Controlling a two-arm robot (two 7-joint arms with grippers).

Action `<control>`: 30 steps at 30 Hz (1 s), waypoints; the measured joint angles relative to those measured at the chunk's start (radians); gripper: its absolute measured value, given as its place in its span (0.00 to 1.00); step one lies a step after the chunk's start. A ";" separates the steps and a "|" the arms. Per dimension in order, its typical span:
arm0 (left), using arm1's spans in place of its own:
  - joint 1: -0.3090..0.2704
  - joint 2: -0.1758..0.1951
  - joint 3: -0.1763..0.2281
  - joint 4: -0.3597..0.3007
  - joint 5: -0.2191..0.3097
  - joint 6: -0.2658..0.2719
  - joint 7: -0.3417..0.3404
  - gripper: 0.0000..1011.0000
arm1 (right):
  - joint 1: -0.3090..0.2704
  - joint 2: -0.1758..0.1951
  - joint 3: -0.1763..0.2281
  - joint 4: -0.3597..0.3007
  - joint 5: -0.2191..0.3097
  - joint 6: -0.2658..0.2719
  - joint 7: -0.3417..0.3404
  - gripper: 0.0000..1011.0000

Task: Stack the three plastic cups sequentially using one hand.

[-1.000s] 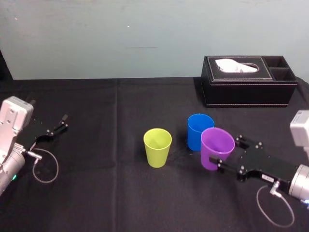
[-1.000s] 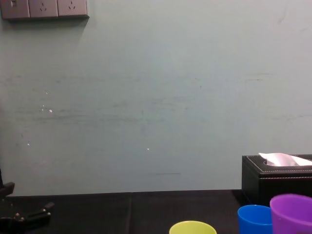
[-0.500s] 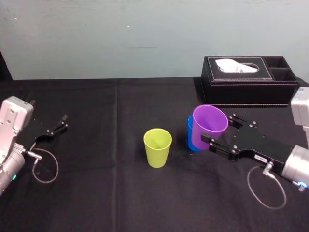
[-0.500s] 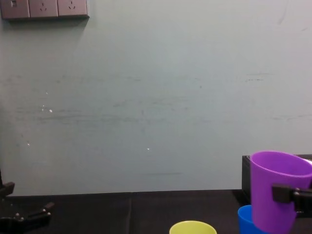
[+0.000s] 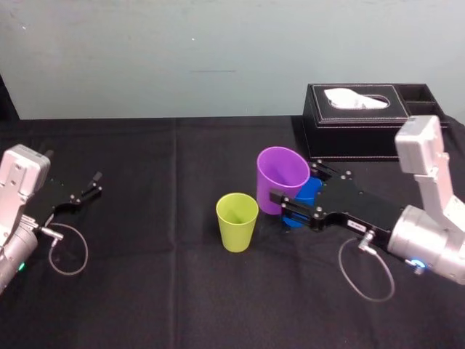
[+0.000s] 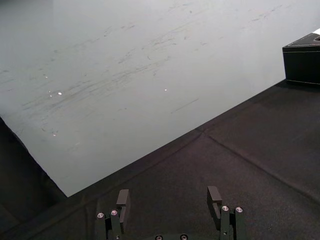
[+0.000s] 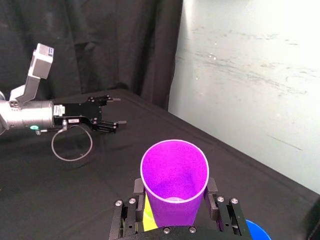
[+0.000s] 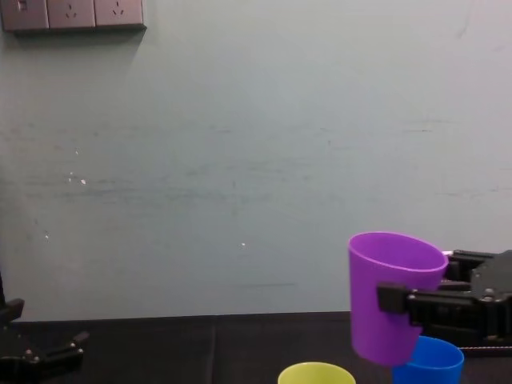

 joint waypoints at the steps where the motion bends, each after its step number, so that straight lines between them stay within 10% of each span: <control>1: 0.000 0.000 0.000 0.000 0.000 0.000 0.000 1.00 | 0.006 -0.003 -0.006 0.002 -0.003 0.002 -0.001 0.71; 30: 0.000 0.000 0.000 0.000 0.000 0.000 0.000 1.00 | 0.116 -0.076 -0.109 0.088 -0.099 0.036 -0.007 0.71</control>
